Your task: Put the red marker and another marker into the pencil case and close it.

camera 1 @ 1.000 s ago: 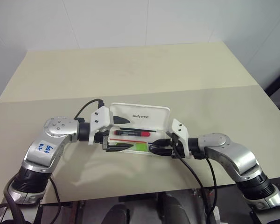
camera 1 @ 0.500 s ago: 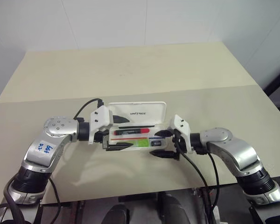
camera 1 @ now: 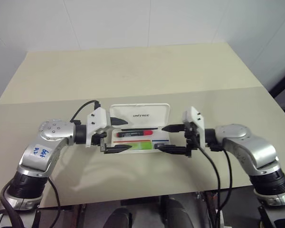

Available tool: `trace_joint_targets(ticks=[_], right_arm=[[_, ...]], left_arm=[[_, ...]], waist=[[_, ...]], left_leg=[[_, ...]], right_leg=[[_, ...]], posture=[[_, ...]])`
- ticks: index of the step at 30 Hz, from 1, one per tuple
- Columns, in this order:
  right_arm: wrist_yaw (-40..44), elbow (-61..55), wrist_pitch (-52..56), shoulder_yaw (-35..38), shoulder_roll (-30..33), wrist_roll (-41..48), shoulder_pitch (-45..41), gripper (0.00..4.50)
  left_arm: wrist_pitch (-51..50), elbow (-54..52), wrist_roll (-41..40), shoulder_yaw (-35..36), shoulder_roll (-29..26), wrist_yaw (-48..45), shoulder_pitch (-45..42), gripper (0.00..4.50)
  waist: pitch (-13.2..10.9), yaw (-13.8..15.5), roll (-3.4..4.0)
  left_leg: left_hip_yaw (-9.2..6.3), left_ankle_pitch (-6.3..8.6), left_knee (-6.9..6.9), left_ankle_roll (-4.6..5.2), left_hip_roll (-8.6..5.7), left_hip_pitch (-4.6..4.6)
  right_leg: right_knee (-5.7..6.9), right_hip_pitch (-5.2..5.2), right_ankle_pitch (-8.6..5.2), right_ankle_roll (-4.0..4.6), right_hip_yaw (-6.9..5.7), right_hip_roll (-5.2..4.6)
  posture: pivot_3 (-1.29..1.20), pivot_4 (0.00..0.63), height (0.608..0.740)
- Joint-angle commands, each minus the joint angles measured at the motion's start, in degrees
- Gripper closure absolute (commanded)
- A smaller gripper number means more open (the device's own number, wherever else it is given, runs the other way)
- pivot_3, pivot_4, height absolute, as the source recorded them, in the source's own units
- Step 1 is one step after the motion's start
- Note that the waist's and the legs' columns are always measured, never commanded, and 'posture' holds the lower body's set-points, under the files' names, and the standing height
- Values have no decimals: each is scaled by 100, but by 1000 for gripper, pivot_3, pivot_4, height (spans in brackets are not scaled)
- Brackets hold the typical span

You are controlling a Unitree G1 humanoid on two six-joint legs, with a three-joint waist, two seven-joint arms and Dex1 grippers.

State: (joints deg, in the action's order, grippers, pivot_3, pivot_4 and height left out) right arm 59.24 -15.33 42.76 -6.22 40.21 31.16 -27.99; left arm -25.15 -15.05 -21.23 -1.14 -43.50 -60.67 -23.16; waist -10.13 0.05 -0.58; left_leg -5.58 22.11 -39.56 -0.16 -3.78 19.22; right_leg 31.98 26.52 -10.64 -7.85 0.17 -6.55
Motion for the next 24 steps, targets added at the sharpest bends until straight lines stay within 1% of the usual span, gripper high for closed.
trace_joint_targets(ticks=[1, 5, 8, 11, 14, 20, 23, 24], right_arm=[[281, -66, -143, 305, 229, 167, -36, 16], [593, 223, -334, 525, 518, 150, -161, 16], [558, 387, -515, 655, 450, 152, -299, 16], [476, 582, -707, 732, 321, 108, -511, 16], [419, 751, -928, 758, 188, 68, -685, 16], [379, 936, -971, 842, -14, 236, -993, 16], [593, 919, -945, 748, 47, 235, -1024, 16], [540, 941, -1023, 751, 26, 156, -1016, 16]], left_arm=[[146, -149, -178, 381, -199, -103, 138, 0], [217, -178, -313, 905, -535, -246, 480, 0], [324, -72, -335, 1196, -666, -235, 647, 0], [296, -18, -357, 1399, -691, -113, 625, 0], [235, -50, -394, 1506, -668, -9, 586, 0], [337, 101, -359, 1597, -658, 71, 641, 0], [458, 267, -305, 1593, -676, 75, 623, 0], [496, 336, -301, 1590, -677, 79, 604, 0]], waist=[[0, 1, 0], [-1, -20, 1], [-1, -11, 1], [-1, -11, 1], [-1, -9, 1], [-1, -12, 2], [-1, -15, 3], [-2, -14, 3]], left_leg=[[0, 0, 0, 0, 1, 0], [3, 0, 0, 0, 1, -1], [4, 0, 1, 0, 5, -1], [4, 0, 0, 0, 4, -2], [4, 0, 1, 0, 4, -2], [4, 1, 3, 1, 3, 1], [4, 1, 3, 1, 5, 0], [4, 2, 3, -1, 8, -1]], right_leg=[[0, 0, 0, 0, 0, 0], [0, 0, 0, 0, 1, 0], [1, 1, 0, 0, 1, 2], [1, 0, 1, 1, 1, 1], [1, 0, 1, 2, 1, 1], [-2, 3, 1, 2, -2, -2], [-1, 5, 1, 2, -3, 0], [-1, 4, 1, 2, -5, 2]], posture=[[0, 150, 740], [0, 150, 740], [0, 150, 740], [0, 150, 740], [0, 150, 740], [0, 150, 740], [0, 150, 740], [0, 150, 740]])
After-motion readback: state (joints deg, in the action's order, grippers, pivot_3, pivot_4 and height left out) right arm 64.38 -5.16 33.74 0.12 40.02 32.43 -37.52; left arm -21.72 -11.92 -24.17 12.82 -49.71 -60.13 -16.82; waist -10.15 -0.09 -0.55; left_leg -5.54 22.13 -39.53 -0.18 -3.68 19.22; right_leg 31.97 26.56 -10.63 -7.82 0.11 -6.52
